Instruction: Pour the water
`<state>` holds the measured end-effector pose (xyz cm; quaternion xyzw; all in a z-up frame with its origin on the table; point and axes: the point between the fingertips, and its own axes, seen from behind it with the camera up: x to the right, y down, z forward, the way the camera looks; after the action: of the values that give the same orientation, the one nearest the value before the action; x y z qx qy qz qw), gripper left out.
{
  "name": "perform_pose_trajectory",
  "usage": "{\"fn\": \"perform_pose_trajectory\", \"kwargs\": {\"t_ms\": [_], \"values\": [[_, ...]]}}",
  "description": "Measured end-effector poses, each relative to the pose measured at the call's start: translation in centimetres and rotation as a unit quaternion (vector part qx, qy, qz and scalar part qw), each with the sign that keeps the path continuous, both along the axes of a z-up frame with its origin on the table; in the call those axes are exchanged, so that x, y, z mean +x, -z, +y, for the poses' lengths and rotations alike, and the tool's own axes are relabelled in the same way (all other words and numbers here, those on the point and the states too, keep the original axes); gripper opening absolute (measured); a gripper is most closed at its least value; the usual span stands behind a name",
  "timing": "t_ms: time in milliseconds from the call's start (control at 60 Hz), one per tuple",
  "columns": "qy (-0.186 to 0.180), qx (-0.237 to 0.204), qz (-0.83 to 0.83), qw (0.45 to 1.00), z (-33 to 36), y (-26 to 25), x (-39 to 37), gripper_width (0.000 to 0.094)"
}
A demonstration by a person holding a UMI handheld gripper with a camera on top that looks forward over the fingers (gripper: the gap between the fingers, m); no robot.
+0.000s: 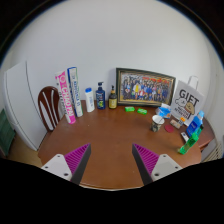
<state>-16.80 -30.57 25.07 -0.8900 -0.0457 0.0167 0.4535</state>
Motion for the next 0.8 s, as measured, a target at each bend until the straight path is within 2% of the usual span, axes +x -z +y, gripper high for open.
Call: {"fn": "perform_pose_trajectory", "kwargs": {"t_ms": [283, 500, 583, 800], "values": [[0.025, 0.031, -0.001, 0.999, -0.4, 0.8, 8.6, 0.0851], [0.047, 0.041, -0.008, 0.998, -1.9, 4.5, 20.8, 0.0850], [0.058, 0.031, -0.005, 0.998, -2.3, 6.7, 26.0, 0.0853], [0.095, 0.047, 0.007, 0.994, 0.5, 10.6, 38.9, 0.0858]]}}
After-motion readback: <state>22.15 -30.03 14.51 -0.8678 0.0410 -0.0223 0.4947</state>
